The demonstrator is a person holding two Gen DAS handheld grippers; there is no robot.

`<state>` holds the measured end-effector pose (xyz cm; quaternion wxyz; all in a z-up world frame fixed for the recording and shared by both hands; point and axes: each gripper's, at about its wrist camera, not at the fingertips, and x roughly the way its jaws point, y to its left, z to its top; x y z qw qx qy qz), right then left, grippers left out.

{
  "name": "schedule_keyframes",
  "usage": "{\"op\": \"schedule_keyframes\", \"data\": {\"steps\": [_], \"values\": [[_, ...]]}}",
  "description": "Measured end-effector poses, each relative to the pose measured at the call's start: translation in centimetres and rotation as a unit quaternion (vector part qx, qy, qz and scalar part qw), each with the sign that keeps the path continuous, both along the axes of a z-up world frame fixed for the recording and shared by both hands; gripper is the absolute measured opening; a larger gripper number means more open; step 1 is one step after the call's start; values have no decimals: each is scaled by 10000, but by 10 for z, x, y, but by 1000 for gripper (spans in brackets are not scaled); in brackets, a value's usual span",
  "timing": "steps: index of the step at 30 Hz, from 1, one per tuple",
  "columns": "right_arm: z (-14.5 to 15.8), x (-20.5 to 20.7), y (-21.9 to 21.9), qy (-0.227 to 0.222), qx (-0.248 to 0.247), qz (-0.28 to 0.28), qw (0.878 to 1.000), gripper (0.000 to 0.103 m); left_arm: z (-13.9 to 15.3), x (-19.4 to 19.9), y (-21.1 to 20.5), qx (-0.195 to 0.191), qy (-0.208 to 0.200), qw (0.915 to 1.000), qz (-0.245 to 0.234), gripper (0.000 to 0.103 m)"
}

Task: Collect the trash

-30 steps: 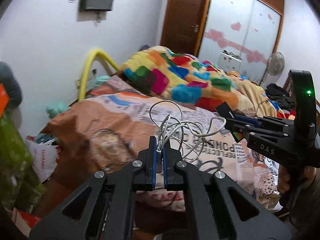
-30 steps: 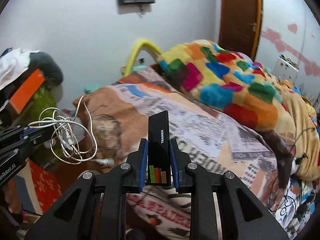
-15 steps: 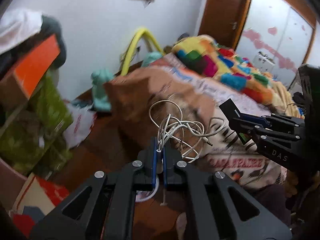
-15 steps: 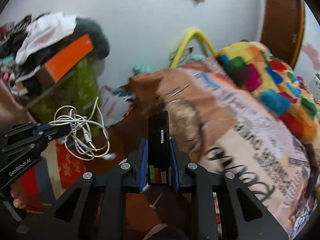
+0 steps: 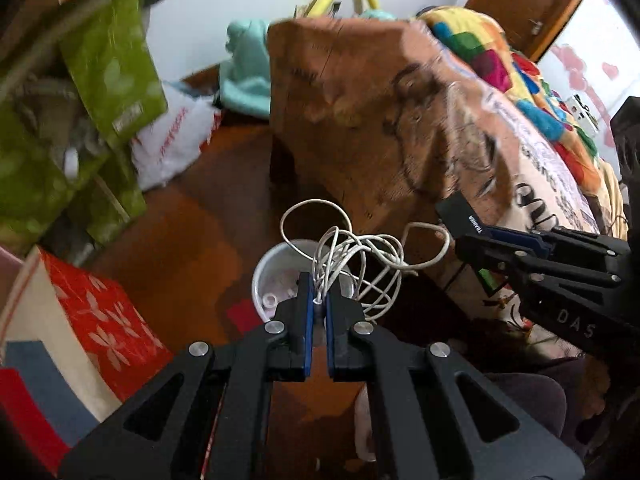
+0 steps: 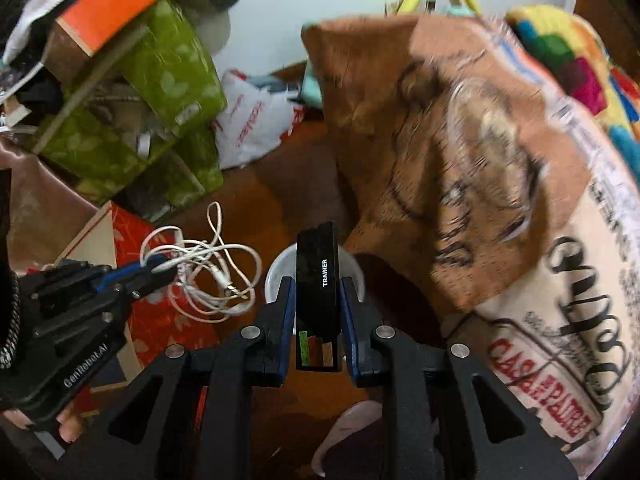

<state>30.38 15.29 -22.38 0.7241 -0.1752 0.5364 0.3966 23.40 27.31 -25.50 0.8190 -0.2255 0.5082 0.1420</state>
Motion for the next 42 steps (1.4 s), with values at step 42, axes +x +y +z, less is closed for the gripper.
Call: {"op": "schedule_keyframes", "data": {"steps": [42], "values": [[185, -74, -144, -2116, 1491, -1076, 9599, 39, 206, -50, -88, 1156, -2078, 9694, -609, 28]]}}
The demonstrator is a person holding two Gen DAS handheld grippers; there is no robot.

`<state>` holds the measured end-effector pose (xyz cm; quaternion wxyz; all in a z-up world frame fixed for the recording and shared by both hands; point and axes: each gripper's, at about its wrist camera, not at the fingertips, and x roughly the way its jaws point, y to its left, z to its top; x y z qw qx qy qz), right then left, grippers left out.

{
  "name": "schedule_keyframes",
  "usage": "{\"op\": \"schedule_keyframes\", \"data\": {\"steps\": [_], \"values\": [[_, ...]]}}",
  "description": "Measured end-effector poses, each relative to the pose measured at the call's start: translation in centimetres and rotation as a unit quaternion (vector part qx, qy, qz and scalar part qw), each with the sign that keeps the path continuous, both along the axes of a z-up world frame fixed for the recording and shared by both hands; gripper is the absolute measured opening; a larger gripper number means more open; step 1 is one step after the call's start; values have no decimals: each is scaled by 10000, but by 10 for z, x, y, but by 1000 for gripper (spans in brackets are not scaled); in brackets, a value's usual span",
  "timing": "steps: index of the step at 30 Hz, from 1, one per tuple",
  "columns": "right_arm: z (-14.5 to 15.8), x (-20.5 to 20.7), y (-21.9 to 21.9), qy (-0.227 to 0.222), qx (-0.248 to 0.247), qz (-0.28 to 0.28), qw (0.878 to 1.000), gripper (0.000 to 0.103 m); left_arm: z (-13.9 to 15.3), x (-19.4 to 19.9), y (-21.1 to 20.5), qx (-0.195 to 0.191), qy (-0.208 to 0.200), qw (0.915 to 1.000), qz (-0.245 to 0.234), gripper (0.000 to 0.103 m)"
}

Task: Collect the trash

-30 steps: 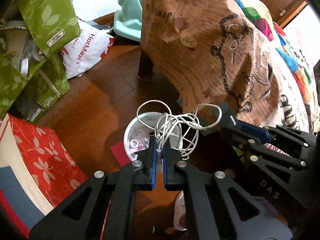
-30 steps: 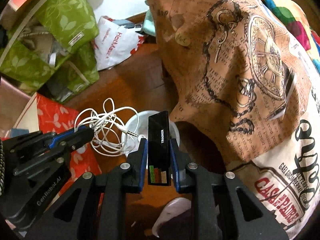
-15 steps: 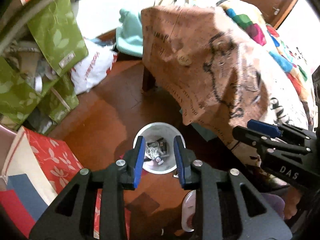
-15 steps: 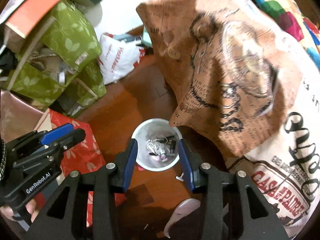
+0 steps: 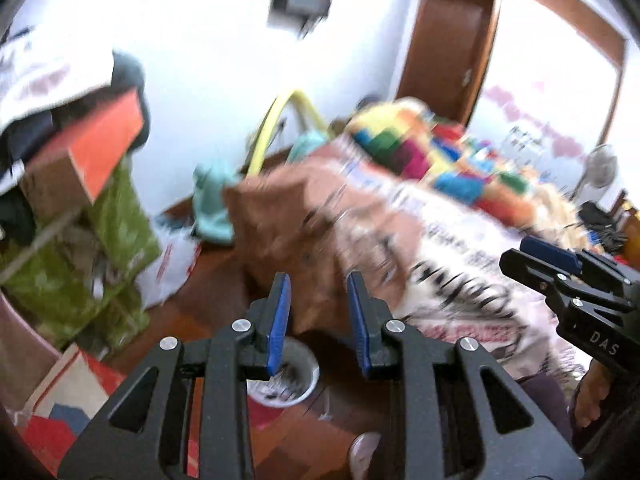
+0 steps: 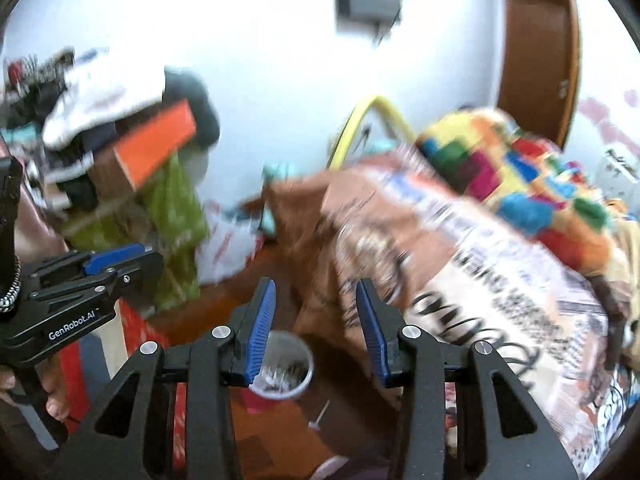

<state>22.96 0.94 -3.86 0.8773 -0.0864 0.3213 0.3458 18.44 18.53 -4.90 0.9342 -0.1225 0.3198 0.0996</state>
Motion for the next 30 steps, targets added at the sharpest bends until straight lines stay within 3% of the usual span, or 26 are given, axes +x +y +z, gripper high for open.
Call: {"op": "schedule_keyframes", "data": {"steps": [8, 15, 17, 19, 21, 23, 24, 28, 30], "values": [[65, -76, -90, -932, 795, -768, 9895, 39, 75, -66, -72, 229, -1159, 9909, -642, 28], [74, -126, -130, -1396, 973, -1321, 9765, 39, 91, -123, -113, 370, -1700, 9807, -888, 32], [71, -139, -136, -1485, 952, -1518, 9725, 39, 90, -137, -124, 498, -1794, 9788, -855, 44], [68, -147, -139, -1470, 957, -1633, 9709, 39, 87, -153, -133, 598, -1862, 9772, -825, 65], [65, -155, -145, -1400, 962, -1680, 9710, 50, 83, -163, -141, 643, -1881, 9764, -842, 72], [61, -165, -152, -1424, 915, -1881, 9675, 81, 79, -171, -146, 716, -1835, 9766, -860, 83], [60, -168, -154, -1466, 922, -1966, 9651, 84, 77, -175, -148, 738, -1838, 9766, -836, 89], [58, -182, -159, -1671, 823, -2296, 9553, 102, 72, -188, -149, 642, -1867, 9773, -765, 94], [57, -186, -163, -1725, 872, -2451, 9501, 103, 70, -189, -147, 622, -1852, 9782, -703, 95]]}}
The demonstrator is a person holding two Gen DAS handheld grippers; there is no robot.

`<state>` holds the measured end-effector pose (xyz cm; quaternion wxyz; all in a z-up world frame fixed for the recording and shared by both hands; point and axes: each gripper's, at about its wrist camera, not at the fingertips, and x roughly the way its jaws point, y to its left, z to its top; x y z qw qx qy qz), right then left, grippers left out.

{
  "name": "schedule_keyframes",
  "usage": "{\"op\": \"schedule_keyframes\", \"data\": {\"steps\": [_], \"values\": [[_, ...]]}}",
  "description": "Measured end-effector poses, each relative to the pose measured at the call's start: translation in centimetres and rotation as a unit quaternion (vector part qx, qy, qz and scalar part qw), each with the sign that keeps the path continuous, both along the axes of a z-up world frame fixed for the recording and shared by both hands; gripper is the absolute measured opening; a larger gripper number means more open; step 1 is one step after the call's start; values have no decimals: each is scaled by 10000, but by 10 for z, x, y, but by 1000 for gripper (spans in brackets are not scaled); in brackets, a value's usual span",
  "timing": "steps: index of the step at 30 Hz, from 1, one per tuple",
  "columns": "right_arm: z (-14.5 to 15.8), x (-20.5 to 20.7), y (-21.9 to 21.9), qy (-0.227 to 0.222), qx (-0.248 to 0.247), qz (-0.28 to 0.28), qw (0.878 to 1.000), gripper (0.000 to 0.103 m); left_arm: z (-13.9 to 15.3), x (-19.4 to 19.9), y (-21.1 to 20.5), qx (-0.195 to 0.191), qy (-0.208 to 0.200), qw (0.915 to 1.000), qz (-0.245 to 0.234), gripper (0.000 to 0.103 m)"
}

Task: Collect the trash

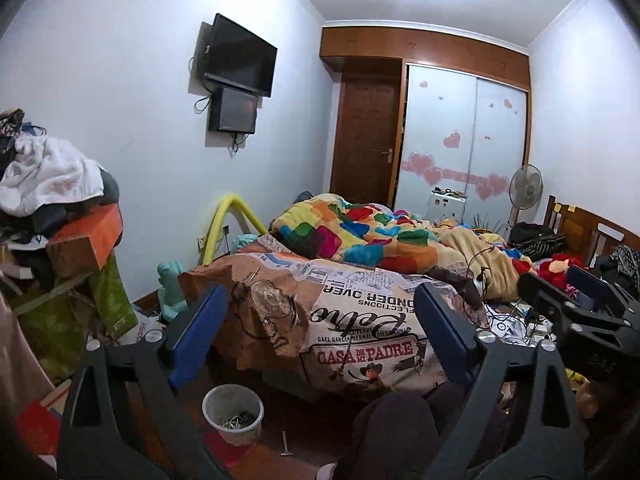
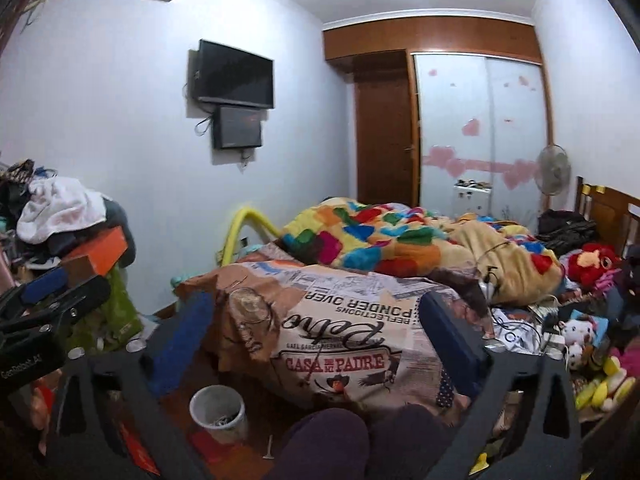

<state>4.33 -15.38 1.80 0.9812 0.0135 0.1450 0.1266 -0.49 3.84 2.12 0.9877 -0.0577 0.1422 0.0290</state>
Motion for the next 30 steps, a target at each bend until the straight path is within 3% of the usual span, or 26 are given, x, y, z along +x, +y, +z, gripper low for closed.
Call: {"op": "schedule_keyframes", "data": {"steps": [30], "values": [[-9, -23, -9, 89, -25, 18, 10000, 103, -13, -17, -5, 43, 74, 10000, -22, 95]]}}
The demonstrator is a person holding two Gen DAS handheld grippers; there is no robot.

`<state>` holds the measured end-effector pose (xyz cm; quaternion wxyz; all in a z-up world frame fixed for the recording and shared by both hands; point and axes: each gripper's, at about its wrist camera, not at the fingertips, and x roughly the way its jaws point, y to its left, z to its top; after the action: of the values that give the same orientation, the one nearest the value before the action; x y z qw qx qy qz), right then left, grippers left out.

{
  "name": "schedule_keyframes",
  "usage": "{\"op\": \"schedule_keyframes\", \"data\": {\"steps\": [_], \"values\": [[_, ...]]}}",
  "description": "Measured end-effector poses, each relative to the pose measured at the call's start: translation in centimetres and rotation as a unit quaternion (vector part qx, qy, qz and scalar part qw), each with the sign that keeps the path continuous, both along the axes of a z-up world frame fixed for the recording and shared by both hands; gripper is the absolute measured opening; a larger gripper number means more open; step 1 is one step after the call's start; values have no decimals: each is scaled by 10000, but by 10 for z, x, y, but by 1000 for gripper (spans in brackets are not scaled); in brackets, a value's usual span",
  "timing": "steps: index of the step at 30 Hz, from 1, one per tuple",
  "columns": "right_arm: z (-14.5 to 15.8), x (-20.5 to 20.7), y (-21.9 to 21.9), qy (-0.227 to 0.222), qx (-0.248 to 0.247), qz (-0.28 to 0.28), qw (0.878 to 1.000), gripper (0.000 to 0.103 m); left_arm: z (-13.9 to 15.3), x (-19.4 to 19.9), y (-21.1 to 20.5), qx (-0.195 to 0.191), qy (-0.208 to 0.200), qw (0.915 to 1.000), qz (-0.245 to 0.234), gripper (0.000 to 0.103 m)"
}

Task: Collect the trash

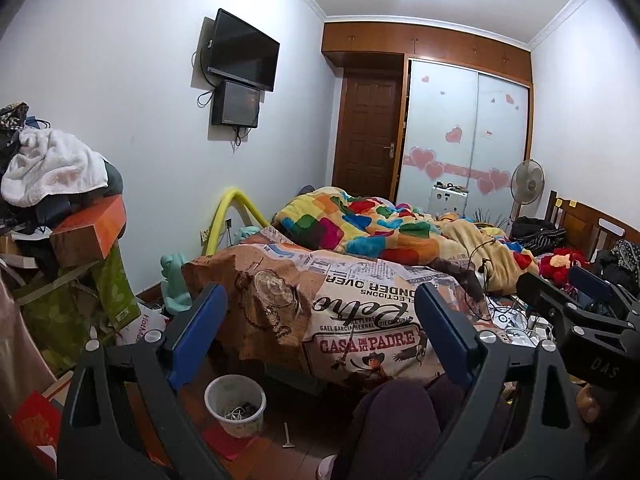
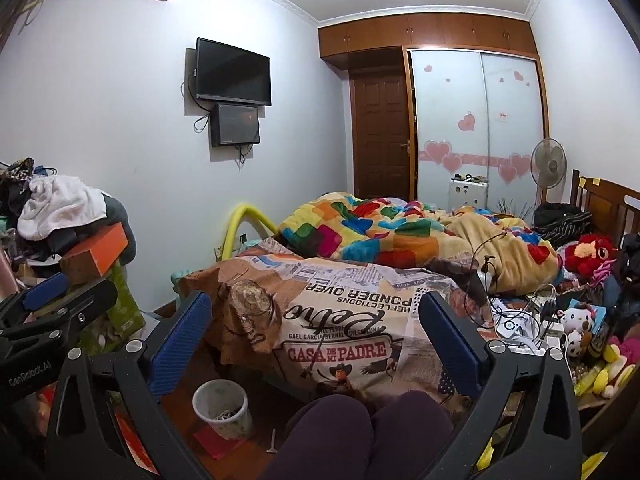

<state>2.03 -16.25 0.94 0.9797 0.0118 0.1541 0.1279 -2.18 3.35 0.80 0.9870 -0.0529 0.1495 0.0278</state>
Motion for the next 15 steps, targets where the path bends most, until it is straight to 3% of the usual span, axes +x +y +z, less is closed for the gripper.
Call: {"op": "schedule_keyframes", "data": {"steps": [15], "values": [[0, -1, 2, 73, -16, 29, 10000, 103, -5, -3, -1, -17, 17, 10000, 3, 95]]}}
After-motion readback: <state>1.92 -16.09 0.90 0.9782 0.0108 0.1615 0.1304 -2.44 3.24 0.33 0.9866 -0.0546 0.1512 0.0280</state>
